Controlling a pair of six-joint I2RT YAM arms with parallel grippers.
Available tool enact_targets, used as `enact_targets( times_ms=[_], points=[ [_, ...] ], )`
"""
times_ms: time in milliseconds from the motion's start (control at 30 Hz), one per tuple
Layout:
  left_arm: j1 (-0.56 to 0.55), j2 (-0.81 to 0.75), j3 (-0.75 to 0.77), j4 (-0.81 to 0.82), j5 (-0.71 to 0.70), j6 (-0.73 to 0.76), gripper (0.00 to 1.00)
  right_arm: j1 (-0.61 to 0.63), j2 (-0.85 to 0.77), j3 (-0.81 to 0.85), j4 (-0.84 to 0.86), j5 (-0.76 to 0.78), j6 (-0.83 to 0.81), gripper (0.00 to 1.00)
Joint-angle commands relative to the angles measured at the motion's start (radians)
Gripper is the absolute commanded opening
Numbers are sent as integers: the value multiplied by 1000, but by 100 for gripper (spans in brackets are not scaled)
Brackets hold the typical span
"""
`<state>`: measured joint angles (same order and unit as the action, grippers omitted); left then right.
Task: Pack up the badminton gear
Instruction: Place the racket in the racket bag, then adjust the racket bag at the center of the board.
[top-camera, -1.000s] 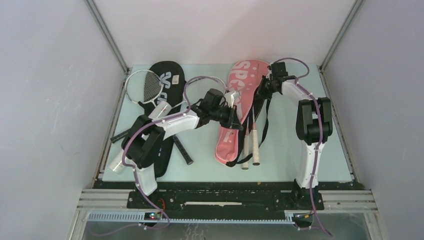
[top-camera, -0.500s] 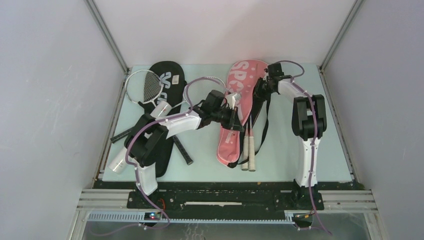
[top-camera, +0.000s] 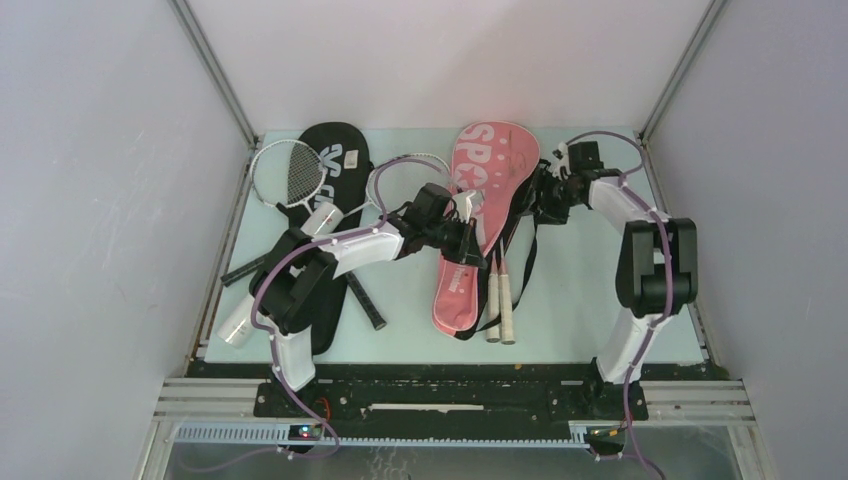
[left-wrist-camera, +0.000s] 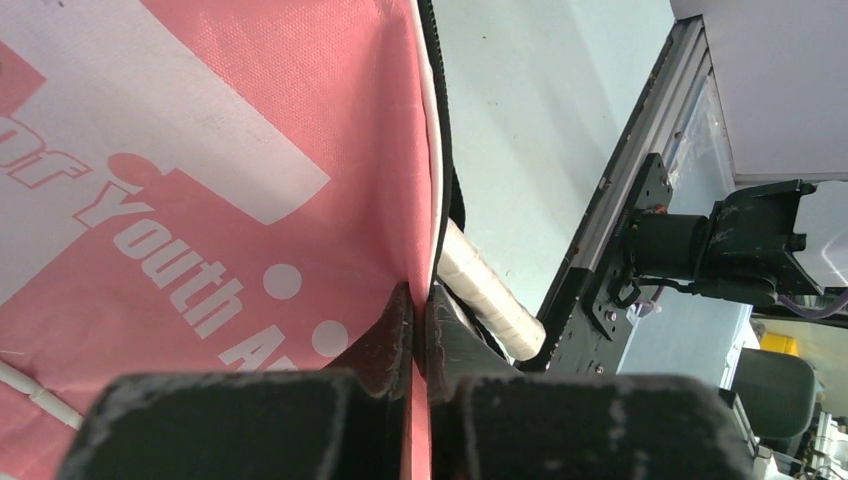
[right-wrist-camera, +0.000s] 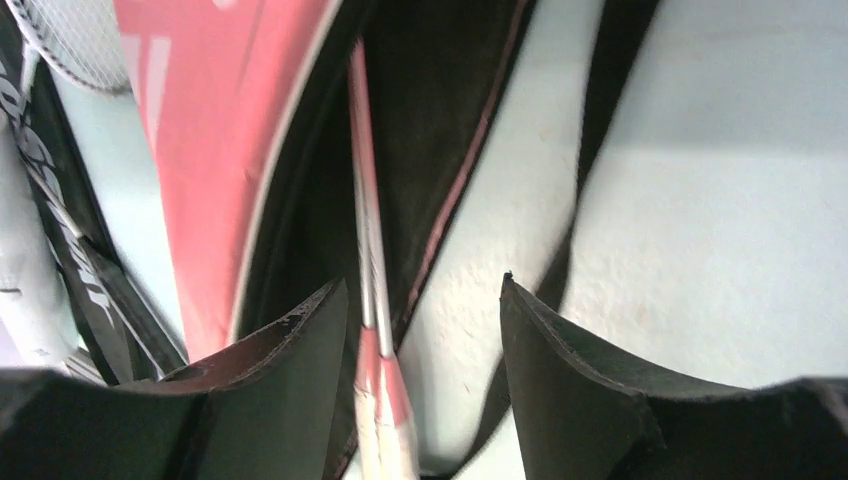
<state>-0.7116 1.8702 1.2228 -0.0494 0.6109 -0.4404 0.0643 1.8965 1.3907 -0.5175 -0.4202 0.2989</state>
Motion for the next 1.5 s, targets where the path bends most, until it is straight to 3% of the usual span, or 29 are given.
enact_targets(
  times_ms=[0,233,633,800,867,1000,1300,1467],
  points=[
    [-5,-53,5,17,-15,34,3,-17,-104,-97,-26,28,-110,65],
    [-4,-56,10,13,-16,36,3,22,-146,-199,-51,164,-177,65],
    [-5,-67,0,11,-14,37,4,99,-34,-201,-90,389,-271,60],
    [-5,-76,-2,11,-19,34,4,90,-7,-201,-114,414,-297,48],
    [-4,-82,-7,12,-28,34,4,74,-14,-201,-119,406,-297,36],
    [-2,-92,-23,12,-48,30,4,25,-71,-192,-124,409,-338,0],
    [-12,-85,-25,12,-42,31,7,-2,-319,-124,-163,400,-412,0],
    [-18,-89,-31,25,-22,32,8,-8,-448,-122,-174,308,-427,0]
  ],
)
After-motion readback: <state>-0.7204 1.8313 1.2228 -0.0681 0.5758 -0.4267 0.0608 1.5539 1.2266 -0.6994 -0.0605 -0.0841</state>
